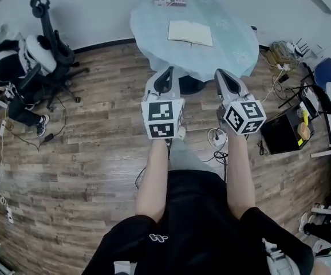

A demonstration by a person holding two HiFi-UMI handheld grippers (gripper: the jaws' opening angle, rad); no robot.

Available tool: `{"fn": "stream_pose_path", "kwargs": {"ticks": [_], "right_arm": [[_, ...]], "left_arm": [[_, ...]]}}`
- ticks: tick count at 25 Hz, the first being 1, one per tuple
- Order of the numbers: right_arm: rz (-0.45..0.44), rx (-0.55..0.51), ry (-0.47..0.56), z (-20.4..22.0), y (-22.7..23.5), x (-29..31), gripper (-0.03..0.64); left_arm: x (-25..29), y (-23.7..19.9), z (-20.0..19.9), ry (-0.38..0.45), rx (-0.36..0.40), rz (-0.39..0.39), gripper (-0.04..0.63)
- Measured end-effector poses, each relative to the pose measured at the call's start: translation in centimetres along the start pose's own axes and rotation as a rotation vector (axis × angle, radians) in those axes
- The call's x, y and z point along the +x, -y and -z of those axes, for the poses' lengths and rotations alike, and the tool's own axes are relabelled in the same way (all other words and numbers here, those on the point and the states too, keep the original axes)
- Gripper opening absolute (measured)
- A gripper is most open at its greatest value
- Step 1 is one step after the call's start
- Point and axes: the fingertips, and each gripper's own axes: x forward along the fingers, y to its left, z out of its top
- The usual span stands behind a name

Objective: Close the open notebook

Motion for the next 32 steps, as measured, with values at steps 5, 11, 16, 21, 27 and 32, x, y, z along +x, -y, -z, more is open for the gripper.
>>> {"fn": "stream_pose_path", "kwargs": {"ticks": [5, 11, 16, 21, 27, 32], "right_arm": [[-0.005, 0.006, 0.005, 0.0, 4.1, 5.2, 0.011], [-0.022, 0.001, -0.004, -0.1, 9.1, 13.5, 0.011], [-0.039, -0.001, -0.063, 2.4, 12.5, 20.3, 0.011], [-0.033, -0.002, -0.093, 3.6, 16.2, 25.2, 0.011], [-0.017, 0.005, -0.089, 3.9, 19.5, 28.1, 0.011], [-0.025, -0.009, -0.097, 4.3, 20.3, 29.5, 0.011]], "left_arm": [[6.5, -1.6, 0.7, -0.016, -0.027, 0.000, 0.003], [15.4, -4.5, 1.9, -0.064, 0.006, -0.023, 0.003], [22.3, -6.6, 4.2, -0.120, 0.050, -0.036, 0.003], [28.2, -8.5, 5.2, -0.144, 0.011, -0.030, 0.003], [32.4, -9.0, 5.3, -0.154, 0.013, -0.021, 0.003], [33.8, -10.1, 5.7, -0.170, 0.013, -0.032, 0.003]]}}
